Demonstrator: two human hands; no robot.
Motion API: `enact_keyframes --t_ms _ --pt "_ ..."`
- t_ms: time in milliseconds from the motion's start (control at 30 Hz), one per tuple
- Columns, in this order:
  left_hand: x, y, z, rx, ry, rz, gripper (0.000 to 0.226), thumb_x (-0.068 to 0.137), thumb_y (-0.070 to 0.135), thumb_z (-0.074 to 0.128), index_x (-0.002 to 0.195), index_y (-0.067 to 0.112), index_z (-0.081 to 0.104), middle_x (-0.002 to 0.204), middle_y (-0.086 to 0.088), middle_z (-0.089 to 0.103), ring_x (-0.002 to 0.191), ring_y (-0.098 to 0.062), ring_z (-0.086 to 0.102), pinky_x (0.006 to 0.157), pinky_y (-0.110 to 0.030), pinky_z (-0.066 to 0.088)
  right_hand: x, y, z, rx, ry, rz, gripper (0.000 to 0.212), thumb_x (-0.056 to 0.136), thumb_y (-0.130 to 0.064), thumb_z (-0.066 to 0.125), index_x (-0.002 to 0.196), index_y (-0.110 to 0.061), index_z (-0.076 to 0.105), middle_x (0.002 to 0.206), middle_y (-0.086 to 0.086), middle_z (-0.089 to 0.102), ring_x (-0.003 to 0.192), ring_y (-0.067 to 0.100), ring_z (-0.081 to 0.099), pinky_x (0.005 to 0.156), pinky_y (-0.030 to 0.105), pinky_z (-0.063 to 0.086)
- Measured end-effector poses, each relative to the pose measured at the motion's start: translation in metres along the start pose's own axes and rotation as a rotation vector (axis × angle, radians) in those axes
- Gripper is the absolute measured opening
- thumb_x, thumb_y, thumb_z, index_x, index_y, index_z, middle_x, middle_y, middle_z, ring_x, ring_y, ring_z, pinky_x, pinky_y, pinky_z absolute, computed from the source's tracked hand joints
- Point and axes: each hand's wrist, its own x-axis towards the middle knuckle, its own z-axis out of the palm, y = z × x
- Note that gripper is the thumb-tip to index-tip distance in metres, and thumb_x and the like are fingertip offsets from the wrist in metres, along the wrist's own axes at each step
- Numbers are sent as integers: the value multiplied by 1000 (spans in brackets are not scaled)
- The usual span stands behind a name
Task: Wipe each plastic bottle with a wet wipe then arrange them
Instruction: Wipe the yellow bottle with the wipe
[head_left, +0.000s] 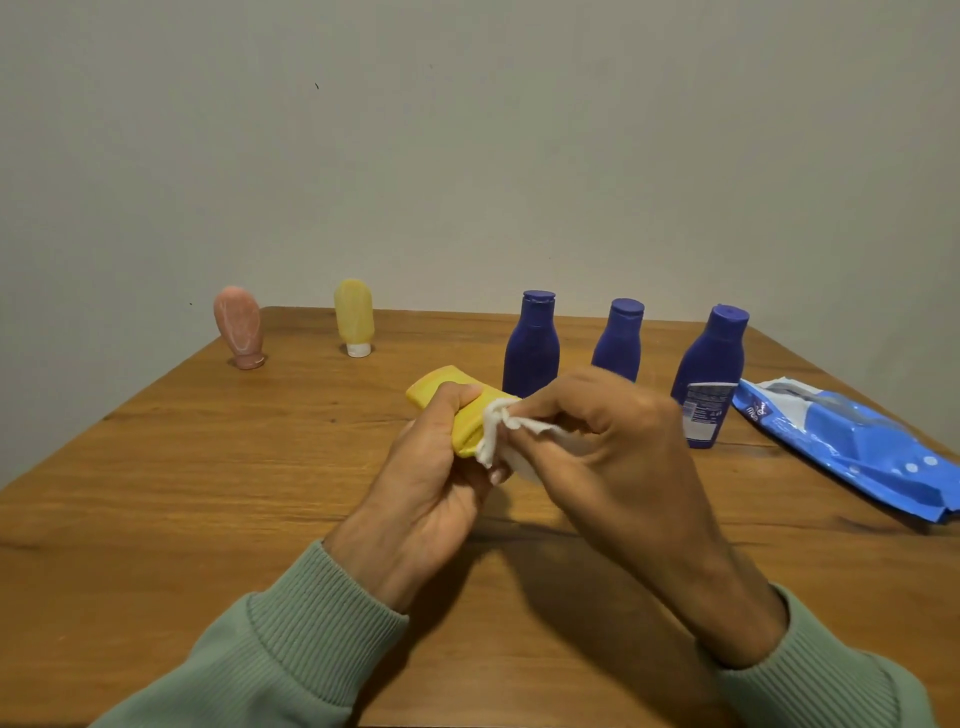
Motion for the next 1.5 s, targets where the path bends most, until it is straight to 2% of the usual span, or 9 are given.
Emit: enact_keyframes --t_ms 133,500,633,767,1000,1100,1167,1367,1500 --pt "-4 1 6 -6 5 73 23 88 14 58 106 3 50 73 -12 58 47 -14 50 41 -23 42 3 3 -4 -17 70 49 16 78 -21 72 93 -17 69 85 -14 60 82 -1 58 72 5 45" --pt "-7 3 8 107 -43 96 37 89 17 56 121 0 49 69 -10 57 44 -13 46 39 -23 39 11 -4 -16 227 2 281 13 77 -32 70 89 -32 69 84 -19 65 84 -5 59 64 8 47" --pt "-14 0 12 277 -60 141 23 91 17 53 112 7 51 78 -10 58 51 -14 48 46 -27 35 13 -2 -20 200 -80 333 9 80 -33 67 87 -38 65 87 -21 62 86 -8 55 61 5 44" --pt "-13 -1 12 324 -13 162 19 95 21 51 113 16 52 88 -11 60 65 -19 55 57 -32 40 11 -5 -20 70 -135 268 20 81 -32 68 99 -25 71 93 -16 63 85 -1 56 66 13 47" --pt "-8 -6 4 505 -46 240 39 99 26 48 132 6 48 91 -1 61 74 -9 63 59 -23 56 7 -17 -16 -51 -305 61 19 81 -17 70 99 -24 72 93 -20 56 89 -2 54 70 10 45" --pt "-8 -7 4 563 -21 266 40 95 31 54 134 27 46 106 -7 66 95 -24 66 80 -41 57 14 -15 -30 -30 -459 101 18 82 -22 69 98 -29 72 90 -23 57 88 -4 54 69 13 46" --pt "-8 -7 5 627 -55 310 33 95 33 55 125 39 46 114 -4 65 102 -23 66 87 -40 56 19 -10 -42 -24 -535 153 16 81 -23 69 95 -30 72 88 -19 61 86 -3 56 69 17 49" --pt "-11 4 8 687 -140 450 33 84 38 58 115 37 46 107 -8 71 85 -12 73 65 -23 58 25 10 -65 -100 -220 199 15 79 -24 71 93 -29 73 83 -21 62 78 0 58 61 14 43" --pt "-4 4 0 813 -110 510 45 82 20 72 120 30 49 115 -2 69 100 -13 69 79 -29 59 25 13 -62 -5 -52 223 19 74 -32 72 92 -29 71 82 -18 63 80 -3 59 59 7 46"
